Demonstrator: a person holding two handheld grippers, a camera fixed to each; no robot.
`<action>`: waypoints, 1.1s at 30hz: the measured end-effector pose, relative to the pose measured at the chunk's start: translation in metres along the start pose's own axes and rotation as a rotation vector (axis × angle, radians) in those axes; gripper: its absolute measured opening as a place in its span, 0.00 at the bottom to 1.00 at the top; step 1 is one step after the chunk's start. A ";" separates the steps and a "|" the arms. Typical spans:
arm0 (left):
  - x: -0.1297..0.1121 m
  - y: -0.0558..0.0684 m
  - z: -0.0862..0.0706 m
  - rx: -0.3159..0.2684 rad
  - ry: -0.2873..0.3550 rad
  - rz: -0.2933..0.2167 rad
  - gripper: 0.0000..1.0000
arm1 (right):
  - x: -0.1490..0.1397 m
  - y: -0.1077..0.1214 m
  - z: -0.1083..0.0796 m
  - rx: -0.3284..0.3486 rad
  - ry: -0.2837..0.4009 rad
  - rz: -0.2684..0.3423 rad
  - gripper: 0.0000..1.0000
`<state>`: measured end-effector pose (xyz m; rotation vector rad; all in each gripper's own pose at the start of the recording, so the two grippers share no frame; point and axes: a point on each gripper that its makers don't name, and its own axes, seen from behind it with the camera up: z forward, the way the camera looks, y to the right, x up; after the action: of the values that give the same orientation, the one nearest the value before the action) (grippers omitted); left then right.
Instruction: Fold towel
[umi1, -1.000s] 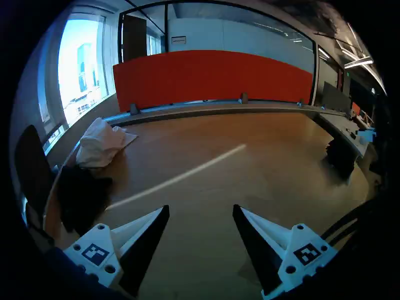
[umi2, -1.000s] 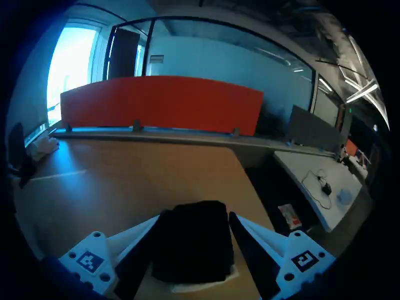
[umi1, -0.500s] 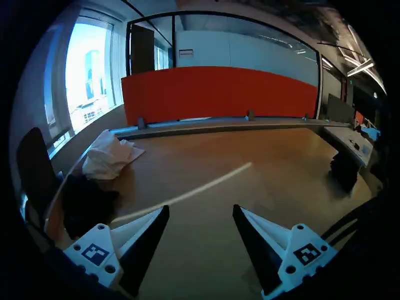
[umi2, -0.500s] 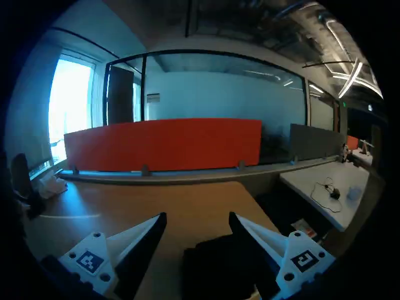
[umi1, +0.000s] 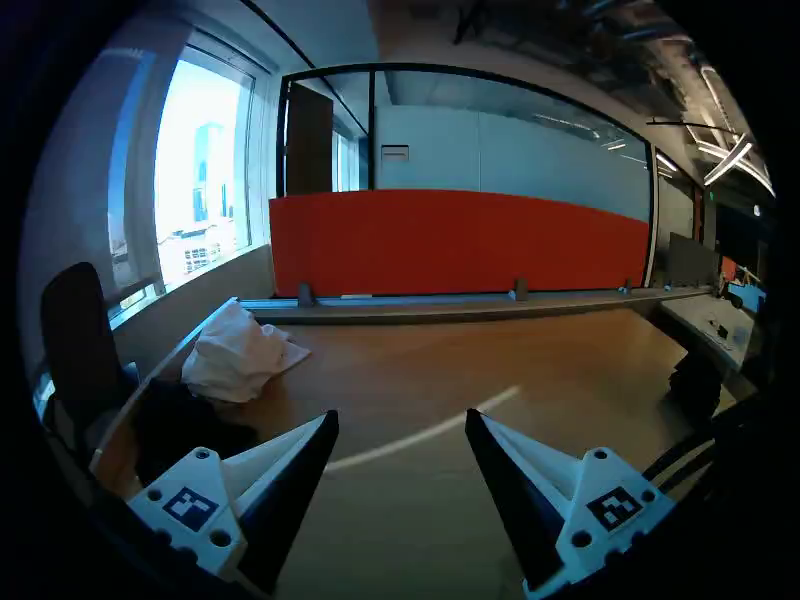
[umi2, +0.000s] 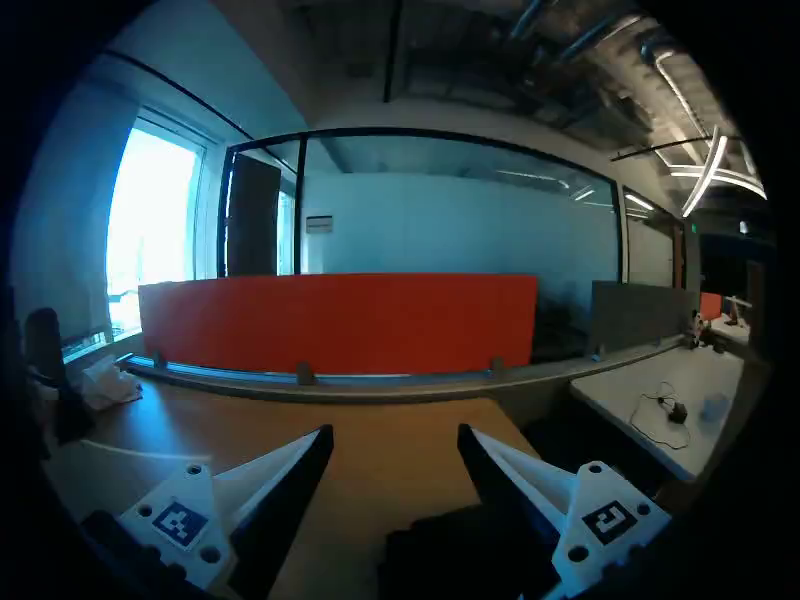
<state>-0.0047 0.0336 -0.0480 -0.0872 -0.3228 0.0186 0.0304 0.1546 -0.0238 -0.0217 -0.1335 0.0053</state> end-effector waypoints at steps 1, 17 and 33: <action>0.004 -0.001 0.000 0.002 0.014 -0.004 0.94 | 0.001 -0.001 0.001 0.002 0.001 0.004 0.96; 0.043 -0.015 -0.001 0.029 0.124 -0.043 0.94 | 0.018 -0.034 0.008 0.040 0.036 0.029 0.98; 0.063 -0.019 -0.001 0.027 0.179 -0.055 0.94 | 0.022 -0.090 0.016 0.074 0.056 0.042 0.98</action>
<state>0.0553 0.0163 -0.0270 -0.0531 -0.1460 -0.0395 0.0509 0.0650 -0.0033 0.0489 -0.0772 0.0518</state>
